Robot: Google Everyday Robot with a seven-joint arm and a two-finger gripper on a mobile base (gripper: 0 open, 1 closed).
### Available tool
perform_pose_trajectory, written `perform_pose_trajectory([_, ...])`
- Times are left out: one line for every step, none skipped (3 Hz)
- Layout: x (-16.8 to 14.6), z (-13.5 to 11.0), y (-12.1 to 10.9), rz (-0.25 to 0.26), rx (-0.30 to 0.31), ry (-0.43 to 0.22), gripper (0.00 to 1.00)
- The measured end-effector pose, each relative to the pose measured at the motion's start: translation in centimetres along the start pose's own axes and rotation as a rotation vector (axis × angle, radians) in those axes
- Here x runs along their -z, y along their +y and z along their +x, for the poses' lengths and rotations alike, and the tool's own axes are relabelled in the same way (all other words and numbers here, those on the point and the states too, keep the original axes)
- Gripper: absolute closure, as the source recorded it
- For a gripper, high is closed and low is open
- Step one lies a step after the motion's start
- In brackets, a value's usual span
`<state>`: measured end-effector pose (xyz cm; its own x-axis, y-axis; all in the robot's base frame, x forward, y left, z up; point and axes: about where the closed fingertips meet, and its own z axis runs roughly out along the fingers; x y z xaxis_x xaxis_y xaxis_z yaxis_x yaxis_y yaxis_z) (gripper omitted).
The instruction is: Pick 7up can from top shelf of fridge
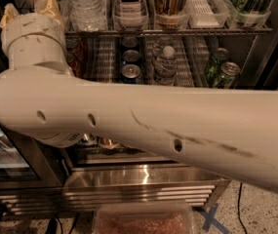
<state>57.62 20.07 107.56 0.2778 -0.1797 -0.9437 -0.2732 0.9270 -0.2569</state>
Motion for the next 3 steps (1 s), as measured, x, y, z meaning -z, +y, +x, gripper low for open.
perform_pose_trajectory([-0.6, 0.0, -0.8, 0.026, 0.001, -0.005, 0.35])
perform_pose_trajectory([-1.3, 0.5, -1.4, 0.042, 0.007, 0.0, 0.33])
perform_pose_trajectory([-2.1, 1.1, -1.6, 0.046, 0.009, 0.01, 0.32])
